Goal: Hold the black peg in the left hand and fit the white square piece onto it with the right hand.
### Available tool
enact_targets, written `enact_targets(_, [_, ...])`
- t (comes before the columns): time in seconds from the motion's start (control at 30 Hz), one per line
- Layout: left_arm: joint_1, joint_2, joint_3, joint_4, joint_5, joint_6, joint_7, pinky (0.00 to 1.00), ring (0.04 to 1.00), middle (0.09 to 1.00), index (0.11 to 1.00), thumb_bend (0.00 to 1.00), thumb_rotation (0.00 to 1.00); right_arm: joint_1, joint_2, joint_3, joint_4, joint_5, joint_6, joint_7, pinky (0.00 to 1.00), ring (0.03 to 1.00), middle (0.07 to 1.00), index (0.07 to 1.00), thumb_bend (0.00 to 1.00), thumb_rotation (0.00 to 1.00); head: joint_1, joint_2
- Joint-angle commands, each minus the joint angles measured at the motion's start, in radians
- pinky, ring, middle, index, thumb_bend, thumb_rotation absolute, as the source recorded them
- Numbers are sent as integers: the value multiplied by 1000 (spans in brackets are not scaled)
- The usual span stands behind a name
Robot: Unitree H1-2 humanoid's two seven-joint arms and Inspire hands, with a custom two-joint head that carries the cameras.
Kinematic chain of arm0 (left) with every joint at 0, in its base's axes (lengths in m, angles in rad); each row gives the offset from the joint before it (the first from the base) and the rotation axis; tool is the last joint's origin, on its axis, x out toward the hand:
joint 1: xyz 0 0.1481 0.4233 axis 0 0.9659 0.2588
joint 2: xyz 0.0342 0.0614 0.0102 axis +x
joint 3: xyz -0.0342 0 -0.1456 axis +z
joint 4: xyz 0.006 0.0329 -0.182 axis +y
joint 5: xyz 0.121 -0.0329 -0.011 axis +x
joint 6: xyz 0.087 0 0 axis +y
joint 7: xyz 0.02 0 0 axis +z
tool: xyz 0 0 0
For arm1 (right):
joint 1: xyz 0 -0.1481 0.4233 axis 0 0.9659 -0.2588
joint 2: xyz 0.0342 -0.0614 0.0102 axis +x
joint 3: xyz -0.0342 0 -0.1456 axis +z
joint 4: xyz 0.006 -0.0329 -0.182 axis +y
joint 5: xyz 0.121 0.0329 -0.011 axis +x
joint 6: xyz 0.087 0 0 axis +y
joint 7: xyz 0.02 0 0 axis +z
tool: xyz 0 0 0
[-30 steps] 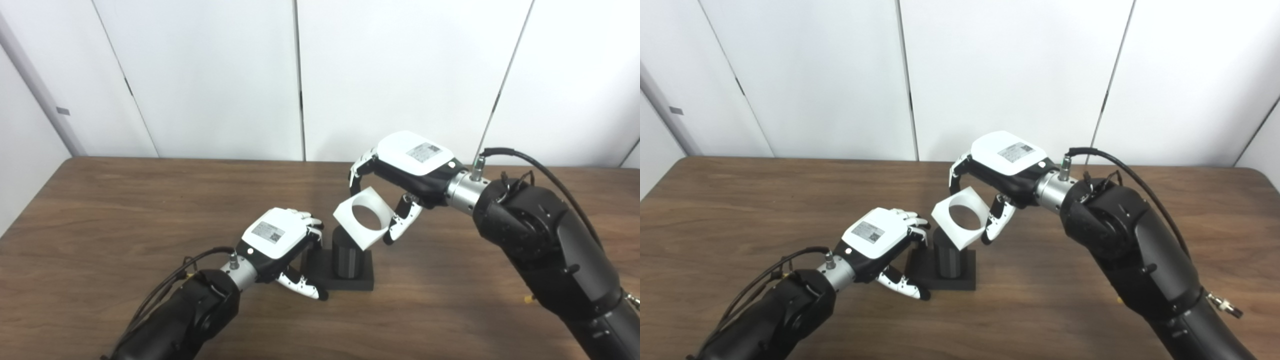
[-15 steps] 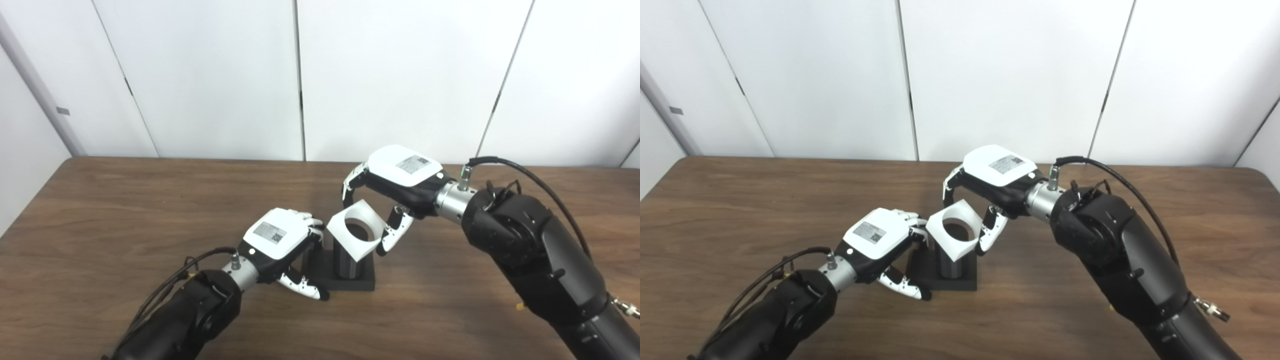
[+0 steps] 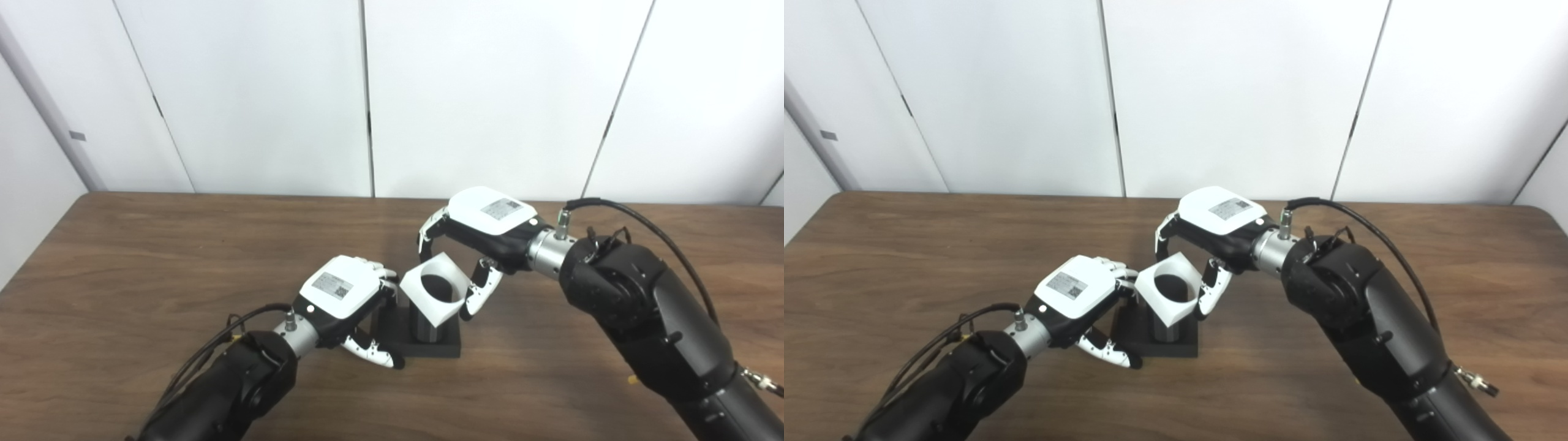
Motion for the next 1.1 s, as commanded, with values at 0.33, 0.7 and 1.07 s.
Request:
enact_targets(0.33, [61,-5,-72,26,65,-14,-126,841,868,843,494,518,86,-42,28,8,23,-7,-2,-14,871,819,753,476,520,132,2,5])
enact_targets(0.7, [62,-8,-71,27,64,-14,-126,842,866,847,494,518,86,-62,26,47,31,-37,38,78,892,841,797,577,665,236,4,8])
enact_targets(1.07, [61,-6,-57,28,49,-8,-130,852,860,840,494,519,84,-63,9,41,24,-29,78,138,897,874,868,776,968,372,-1,12])
